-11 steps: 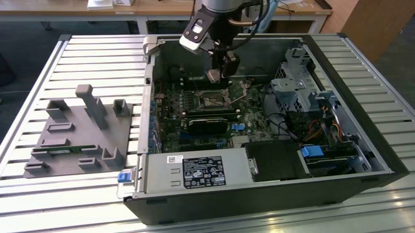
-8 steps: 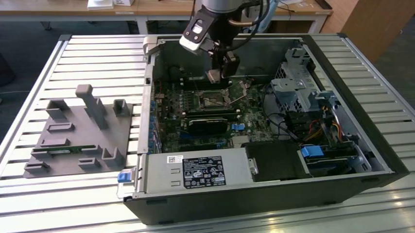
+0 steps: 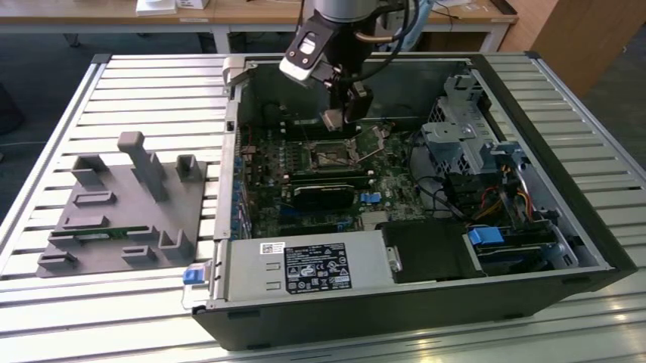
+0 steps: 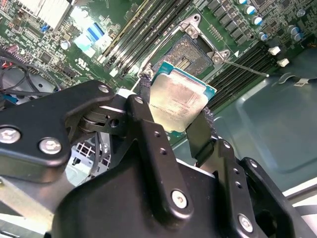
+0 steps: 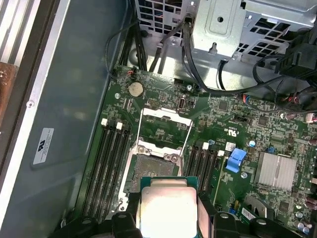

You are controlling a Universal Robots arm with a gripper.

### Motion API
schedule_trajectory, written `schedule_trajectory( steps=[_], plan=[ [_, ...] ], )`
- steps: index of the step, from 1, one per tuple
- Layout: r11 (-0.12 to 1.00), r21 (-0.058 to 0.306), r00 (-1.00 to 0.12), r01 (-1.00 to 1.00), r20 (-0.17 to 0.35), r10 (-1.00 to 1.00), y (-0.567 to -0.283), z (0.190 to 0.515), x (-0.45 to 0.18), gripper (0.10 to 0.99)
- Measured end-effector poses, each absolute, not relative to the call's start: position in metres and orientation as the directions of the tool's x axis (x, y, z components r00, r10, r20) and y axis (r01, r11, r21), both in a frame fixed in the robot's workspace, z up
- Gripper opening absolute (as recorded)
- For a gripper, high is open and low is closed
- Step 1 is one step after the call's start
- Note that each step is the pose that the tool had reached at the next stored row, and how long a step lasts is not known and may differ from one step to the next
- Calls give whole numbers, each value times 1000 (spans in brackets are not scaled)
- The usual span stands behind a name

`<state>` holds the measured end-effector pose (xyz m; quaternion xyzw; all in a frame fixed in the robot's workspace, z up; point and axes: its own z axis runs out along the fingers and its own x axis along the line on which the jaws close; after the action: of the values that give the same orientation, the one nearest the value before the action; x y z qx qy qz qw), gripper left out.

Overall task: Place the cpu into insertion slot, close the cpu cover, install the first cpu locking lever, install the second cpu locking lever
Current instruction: 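Place the cpu into insertion slot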

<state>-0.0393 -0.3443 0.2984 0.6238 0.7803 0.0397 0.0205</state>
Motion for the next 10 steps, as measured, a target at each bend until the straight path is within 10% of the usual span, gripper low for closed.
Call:
schedule_trajectory(
  steps=[10],
  plan=[
    [219,87,-221,972,17,975,-344,295,-39,541]
  ],
)
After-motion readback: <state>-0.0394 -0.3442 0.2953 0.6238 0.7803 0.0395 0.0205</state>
